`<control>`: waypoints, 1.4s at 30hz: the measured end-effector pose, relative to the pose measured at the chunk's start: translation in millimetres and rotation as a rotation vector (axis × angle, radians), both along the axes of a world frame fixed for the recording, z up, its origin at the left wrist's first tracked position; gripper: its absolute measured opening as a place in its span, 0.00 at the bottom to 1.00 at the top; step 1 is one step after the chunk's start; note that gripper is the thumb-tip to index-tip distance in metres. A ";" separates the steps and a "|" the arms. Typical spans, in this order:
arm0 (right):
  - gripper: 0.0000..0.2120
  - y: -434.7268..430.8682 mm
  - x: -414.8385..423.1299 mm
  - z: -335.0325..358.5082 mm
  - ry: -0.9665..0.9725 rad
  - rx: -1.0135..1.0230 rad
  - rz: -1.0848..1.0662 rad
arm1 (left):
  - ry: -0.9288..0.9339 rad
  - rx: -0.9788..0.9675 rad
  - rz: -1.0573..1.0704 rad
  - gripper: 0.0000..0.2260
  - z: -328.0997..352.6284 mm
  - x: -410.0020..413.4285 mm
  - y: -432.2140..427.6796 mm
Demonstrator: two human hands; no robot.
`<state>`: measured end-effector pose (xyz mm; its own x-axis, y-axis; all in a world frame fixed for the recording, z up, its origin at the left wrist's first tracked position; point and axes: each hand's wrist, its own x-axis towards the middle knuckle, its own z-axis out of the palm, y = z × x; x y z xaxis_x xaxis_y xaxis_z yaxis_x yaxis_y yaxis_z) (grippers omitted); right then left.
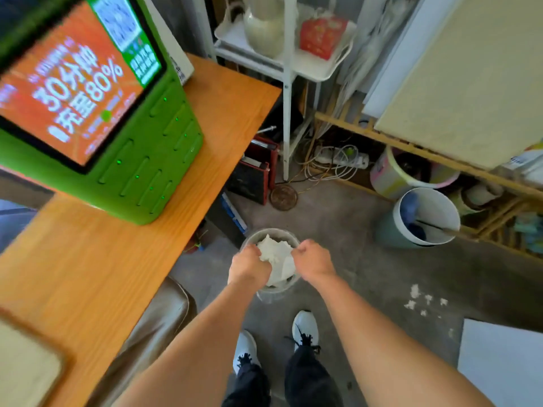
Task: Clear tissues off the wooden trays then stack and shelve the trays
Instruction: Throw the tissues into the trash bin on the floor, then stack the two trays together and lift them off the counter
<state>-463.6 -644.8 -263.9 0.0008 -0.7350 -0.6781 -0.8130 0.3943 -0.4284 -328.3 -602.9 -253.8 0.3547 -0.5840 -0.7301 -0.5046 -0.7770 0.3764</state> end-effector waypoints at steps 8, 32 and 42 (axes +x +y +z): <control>0.11 55.1 -24.6 158.7 0.000 -0.175 0.186 | -0.114 -0.200 -0.322 0.08 153.0 -21.5 52.4; 0.12 114.2 136.1 277.0 -0.095 -0.584 1.208 | -0.629 -0.255 0.286 0.08 275.0 86.3 248.7; 0.08 221.7 251.7 269.2 -0.124 -0.622 1.413 | -0.586 -0.142 0.435 0.10 252.6 175.6 369.2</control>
